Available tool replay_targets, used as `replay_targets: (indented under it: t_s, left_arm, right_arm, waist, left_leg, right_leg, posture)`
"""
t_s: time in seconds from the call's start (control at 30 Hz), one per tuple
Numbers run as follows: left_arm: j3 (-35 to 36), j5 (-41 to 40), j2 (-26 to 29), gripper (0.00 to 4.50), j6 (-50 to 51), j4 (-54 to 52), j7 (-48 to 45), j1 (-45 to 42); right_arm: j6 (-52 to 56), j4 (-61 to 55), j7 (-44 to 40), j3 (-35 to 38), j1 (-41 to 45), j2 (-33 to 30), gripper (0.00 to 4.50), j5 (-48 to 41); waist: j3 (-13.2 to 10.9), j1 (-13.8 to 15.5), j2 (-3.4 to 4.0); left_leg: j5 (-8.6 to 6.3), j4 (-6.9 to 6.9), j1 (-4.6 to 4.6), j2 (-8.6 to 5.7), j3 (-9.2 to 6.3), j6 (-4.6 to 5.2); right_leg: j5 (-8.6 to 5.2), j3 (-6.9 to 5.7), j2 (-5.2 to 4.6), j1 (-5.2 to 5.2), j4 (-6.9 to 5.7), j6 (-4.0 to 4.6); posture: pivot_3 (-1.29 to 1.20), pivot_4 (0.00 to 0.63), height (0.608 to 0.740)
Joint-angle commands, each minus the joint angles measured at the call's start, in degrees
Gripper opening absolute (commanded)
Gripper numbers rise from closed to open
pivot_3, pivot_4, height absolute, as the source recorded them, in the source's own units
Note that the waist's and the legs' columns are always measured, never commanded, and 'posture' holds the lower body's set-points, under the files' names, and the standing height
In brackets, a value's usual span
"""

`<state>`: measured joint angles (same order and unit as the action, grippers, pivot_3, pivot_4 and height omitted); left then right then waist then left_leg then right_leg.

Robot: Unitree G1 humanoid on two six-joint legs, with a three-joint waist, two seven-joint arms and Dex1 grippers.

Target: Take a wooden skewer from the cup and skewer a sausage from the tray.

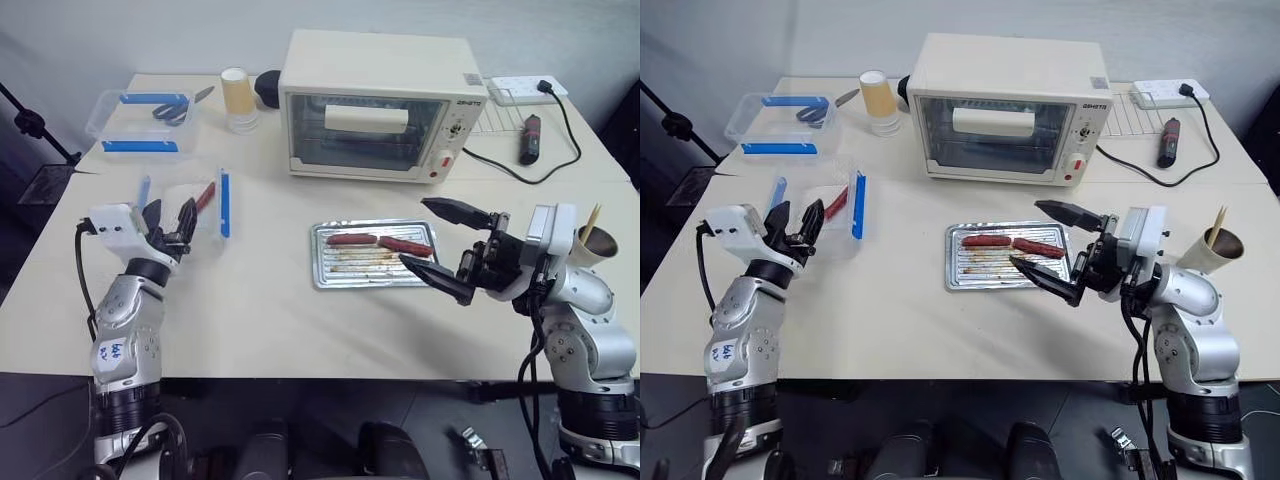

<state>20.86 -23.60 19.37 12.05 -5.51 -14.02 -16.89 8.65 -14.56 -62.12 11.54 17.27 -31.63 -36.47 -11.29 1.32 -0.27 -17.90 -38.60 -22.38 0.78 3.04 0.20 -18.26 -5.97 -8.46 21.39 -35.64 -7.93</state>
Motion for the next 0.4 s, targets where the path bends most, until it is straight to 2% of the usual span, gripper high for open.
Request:
replay_targets:
  t_s: [0.03,0.13,0.23,0.3,0.4]
  left_arm:
    - [-2.2,-2.4,7.6,4.38,-3.7,-8.5,-15.2,4.9]
    - [-3.4,-2.9,15.7,4.38,-5.1,-11.6,-27.1,12.0]
    - [-4.2,1.0,23.1,4.38,-11.6,-12.0,-37.7,21.1]
    - [-3.9,1.2,25.4,4.38,-14.4,-11.2,-42.2,25.7]
    - [-3.5,0.7,25.1,4.38,-14.4,-10.4,-42.5,27.8]
  right_arm:
    - [-0.4,-1.2,-3.3,1.2,-1.3,-3.5,4.50,-0.9]
    - [0.1,-0.1,-7.4,1.2,-2.9,-6.9,4.50,-1.4]
    - [-0.3,0.9,-12.1,0.3,-5.9,-9.8,4.50,-0.8]
    - [-2.5,2.7,-15.3,-0.7,-8.7,-10.7,4.50,1.0]
    - [-6.3,6.2,-17.9,-1.9,-11.7,-10.6,4.50,3.8]
  waist:
    - [0.0,-0.1,0.00]
    - [0.0,-0.3,0.01]
    - [0.0,-0.5,0.02]
    - [0.0,-0.6,0.02]
    - [0.0,-0.4,0.01]
  left_leg:
    - [0.00,0.04,0.01,-0.01,0.08,0.00]
    - [0.00,0.23,0.08,0.01,0.27,0.00]
    - [0.00,0.38,0.17,0.03,0.38,0.00]
    - [-0.01,0.42,0.17,0.06,0.42,0.00]
    - [-0.01,0.41,0.17,0.06,0.44,0.02]
  right_leg:
    - [0.00,0.01,0.00,0.01,0.01,0.00]
    - [-0.01,0.09,0.00,0.04,0.09,0.01]
    - [-0.02,0.12,0.00,0.04,0.14,0.04]
    - [-0.03,0.11,0.01,0.05,0.21,0.06]
    - [-0.03,0.12,-0.02,0.03,0.23,0.06]
  posture:
    - [0.00,0.150,0.740]
    - [0.00,0.150,0.740]
    - [0.00,0.150,0.740]
    - [0.00,0.150,0.740]
    - [0.00,0.150,0.740]
